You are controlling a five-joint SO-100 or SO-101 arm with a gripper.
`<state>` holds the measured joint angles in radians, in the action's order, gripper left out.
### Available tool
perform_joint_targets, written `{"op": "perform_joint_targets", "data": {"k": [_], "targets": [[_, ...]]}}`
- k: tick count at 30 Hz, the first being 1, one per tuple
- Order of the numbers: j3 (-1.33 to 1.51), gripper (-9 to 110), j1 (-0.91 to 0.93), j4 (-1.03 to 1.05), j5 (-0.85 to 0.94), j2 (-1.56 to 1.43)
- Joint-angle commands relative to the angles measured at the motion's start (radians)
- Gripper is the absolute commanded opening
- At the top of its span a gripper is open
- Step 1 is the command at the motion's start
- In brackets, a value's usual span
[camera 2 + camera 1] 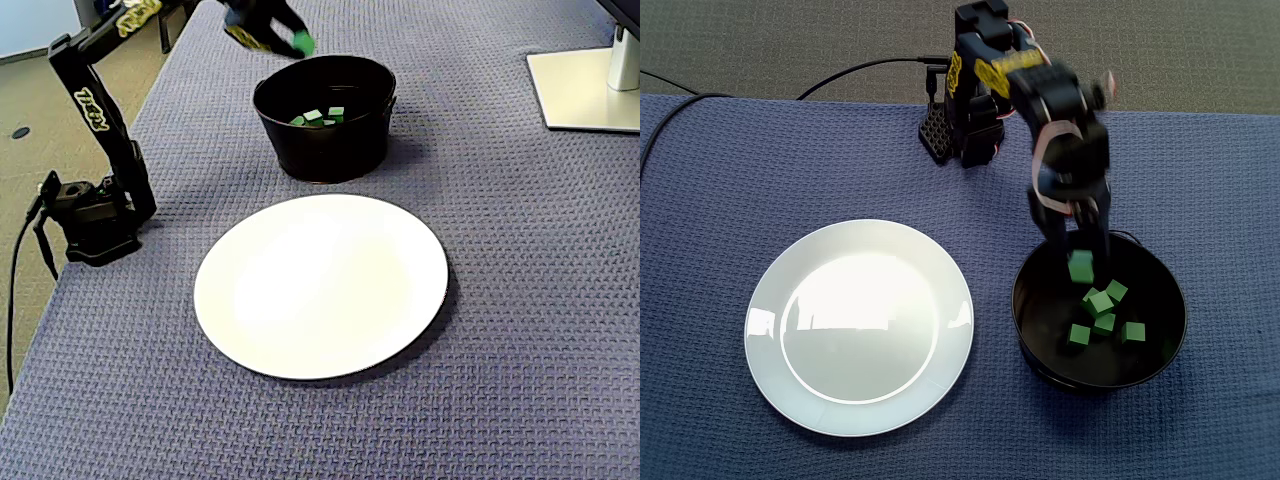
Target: Pick up the items on the white plate and put them in the black container.
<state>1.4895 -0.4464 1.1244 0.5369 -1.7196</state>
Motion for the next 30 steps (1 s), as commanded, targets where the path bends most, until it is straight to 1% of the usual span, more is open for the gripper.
{"op": "perform_joint_targets", "data": {"k": [1,4,8,9,10,11,12,14,17,20,24,27,30], "targets": [[0.118,0,-0.061,-0.133,-0.041,0.084],[0.156,0,-0.083,-0.196,-0.048,0.163],[0.150,1,-0.100,-0.204,-0.064,0.210],[0.144,8,-0.103,-0.190,-0.064,0.209],[0.133,22,-0.104,-0.163,-0.064,0.196],[0.121,32,-0.106,-0.135,-0.063,0.178],[0.109,37,-0.106,-0.110,-0.054,0.155],[0.072,39,-0.097,-0.054,-0.048,0.094],[0.008,40,-0.084,0.072,-0.009,-0.040],[0.020,40,-0.084,0.189,0.074,-0.241],[0.167,37,-0.094,0.298,0.236,-0.584],[0.253,37,-0.064,0.408,0.376,-0.801],[0.287,36,-0.005,0.577,0.552,-0.925]]}}
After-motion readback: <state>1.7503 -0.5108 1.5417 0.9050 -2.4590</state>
